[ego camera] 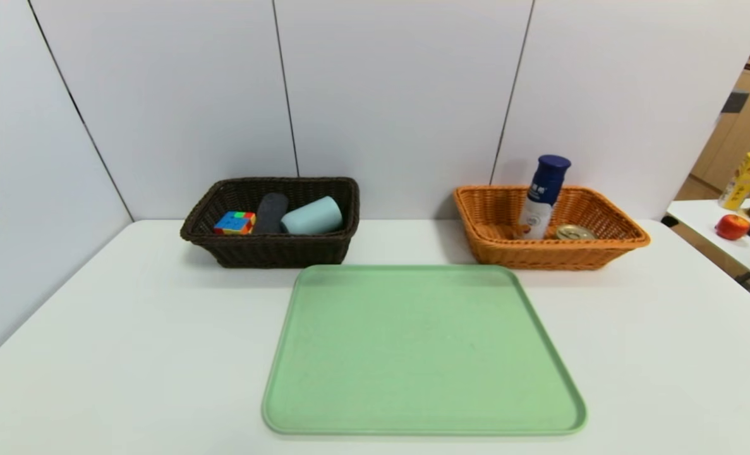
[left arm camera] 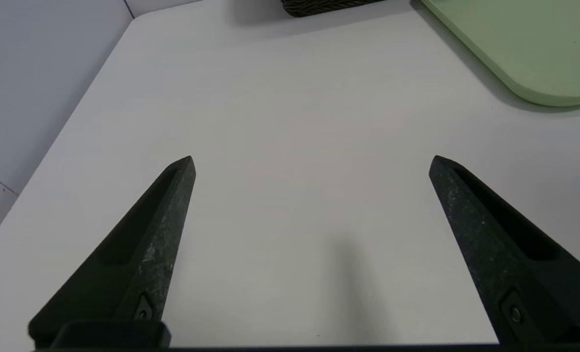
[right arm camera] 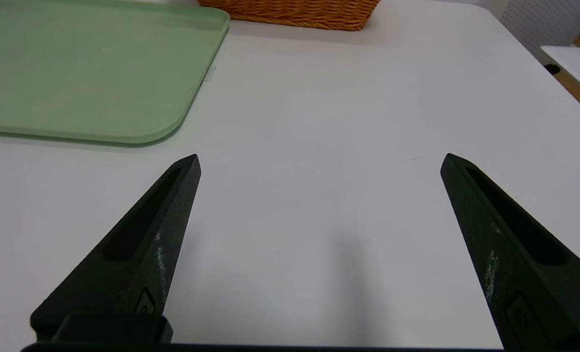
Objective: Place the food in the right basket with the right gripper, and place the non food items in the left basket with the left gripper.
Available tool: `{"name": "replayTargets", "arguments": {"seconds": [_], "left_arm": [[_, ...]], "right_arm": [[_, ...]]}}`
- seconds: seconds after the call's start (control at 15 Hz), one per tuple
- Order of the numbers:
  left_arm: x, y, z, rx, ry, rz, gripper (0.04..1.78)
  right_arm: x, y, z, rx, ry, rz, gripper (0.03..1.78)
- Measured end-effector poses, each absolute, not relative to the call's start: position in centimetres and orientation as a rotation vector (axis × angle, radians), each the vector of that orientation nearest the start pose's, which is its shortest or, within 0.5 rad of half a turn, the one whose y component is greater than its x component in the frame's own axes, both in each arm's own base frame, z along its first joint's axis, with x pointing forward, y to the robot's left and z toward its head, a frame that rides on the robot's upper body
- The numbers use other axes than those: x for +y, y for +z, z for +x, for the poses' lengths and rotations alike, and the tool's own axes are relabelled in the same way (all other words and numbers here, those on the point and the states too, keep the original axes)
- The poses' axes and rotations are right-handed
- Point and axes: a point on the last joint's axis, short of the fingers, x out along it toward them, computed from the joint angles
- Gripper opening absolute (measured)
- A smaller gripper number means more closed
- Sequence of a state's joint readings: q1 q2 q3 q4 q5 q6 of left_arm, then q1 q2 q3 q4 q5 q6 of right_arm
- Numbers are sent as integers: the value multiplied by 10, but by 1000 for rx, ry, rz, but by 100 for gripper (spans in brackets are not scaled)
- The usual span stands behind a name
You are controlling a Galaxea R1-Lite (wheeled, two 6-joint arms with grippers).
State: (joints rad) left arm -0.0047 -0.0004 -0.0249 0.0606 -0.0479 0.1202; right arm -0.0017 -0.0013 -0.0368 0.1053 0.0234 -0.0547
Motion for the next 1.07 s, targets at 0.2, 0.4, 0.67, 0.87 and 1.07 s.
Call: {"name": "replayTargets", "arguments": {"seconds": [0.2,0.4,0.67,0.87,1.07], "left_arm": [[0,76,-25,33,-13,20,169],[0,77,-25,29,-9,3,169],[0,77,-25,29,-9,3,169],[0,77,-25,30,-9,3,169],[0,77,-25,30,-9,4,169]], "right_arm": [[0,76,-26,53,-7,6,170],[0,77,-25,19,-6,9,170],[0,76,-24,21,-7,10,170],[0,76,-24,23,-7,9,170],[0,76,-24,24,-7,8,170]]}}
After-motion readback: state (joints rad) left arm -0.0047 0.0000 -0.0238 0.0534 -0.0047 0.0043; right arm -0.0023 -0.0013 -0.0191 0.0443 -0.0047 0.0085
